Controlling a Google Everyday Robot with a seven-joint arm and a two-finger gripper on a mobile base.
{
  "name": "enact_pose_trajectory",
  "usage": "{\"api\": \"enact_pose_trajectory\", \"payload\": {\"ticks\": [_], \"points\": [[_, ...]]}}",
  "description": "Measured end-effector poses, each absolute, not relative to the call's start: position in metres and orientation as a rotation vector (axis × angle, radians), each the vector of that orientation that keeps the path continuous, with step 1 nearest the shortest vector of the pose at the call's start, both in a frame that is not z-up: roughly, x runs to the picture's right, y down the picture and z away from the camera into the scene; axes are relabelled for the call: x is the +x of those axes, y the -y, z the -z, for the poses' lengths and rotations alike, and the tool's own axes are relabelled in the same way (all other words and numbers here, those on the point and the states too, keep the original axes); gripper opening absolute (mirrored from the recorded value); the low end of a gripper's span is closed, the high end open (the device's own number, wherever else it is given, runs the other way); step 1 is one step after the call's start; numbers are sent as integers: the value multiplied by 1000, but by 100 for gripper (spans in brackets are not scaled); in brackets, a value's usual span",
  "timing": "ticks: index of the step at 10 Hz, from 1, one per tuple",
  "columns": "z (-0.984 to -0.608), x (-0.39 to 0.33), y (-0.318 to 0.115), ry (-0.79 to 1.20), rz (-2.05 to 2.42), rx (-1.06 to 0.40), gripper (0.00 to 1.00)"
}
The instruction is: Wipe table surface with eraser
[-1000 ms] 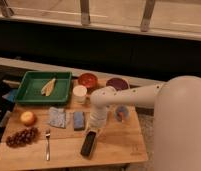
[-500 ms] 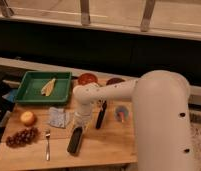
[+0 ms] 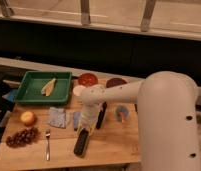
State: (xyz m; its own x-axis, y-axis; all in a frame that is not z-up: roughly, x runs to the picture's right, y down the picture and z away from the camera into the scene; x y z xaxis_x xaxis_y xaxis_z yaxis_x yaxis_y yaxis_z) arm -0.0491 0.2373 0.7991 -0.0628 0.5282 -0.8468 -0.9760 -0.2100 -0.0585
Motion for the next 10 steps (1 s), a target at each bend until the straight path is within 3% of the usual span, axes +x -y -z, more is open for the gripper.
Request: {"api": "enact_pose_trajectory", "payload": {"ticks": [4,10], "points": [[-800,-34,-228,-651,-1567,-895,0],[-800,-90,-219,-626,-1519,-903,0]]}}
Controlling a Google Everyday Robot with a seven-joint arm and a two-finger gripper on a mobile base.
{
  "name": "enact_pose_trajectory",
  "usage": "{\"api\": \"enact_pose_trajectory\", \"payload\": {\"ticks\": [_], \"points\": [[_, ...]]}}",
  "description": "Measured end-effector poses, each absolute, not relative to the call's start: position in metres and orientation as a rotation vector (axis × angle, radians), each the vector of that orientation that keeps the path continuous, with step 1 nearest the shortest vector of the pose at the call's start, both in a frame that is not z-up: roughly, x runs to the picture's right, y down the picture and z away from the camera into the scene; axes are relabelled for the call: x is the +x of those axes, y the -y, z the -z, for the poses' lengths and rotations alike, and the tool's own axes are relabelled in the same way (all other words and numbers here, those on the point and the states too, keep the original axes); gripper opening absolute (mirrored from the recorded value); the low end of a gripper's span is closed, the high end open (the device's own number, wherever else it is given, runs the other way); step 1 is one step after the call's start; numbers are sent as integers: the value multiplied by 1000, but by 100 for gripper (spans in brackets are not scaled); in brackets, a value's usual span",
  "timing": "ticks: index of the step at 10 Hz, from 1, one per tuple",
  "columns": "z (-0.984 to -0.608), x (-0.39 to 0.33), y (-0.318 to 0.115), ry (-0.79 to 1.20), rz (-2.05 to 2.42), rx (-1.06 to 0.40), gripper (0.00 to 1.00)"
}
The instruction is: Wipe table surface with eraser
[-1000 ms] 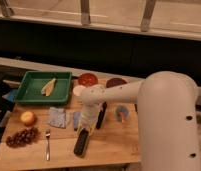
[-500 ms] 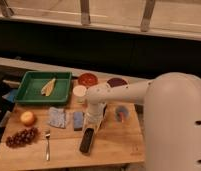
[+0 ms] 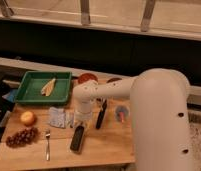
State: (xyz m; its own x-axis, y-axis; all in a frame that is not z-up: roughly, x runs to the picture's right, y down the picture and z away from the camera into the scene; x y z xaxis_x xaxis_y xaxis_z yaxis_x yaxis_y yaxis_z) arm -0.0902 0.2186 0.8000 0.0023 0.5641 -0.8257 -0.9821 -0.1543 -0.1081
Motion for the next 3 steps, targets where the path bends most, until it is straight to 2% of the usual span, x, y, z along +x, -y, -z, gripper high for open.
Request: {"api": "enact_pose_trajectory", "payload": {"ticks": [3], "points": [[-788,-63,-236,-668,-1550,-907,0]]}}
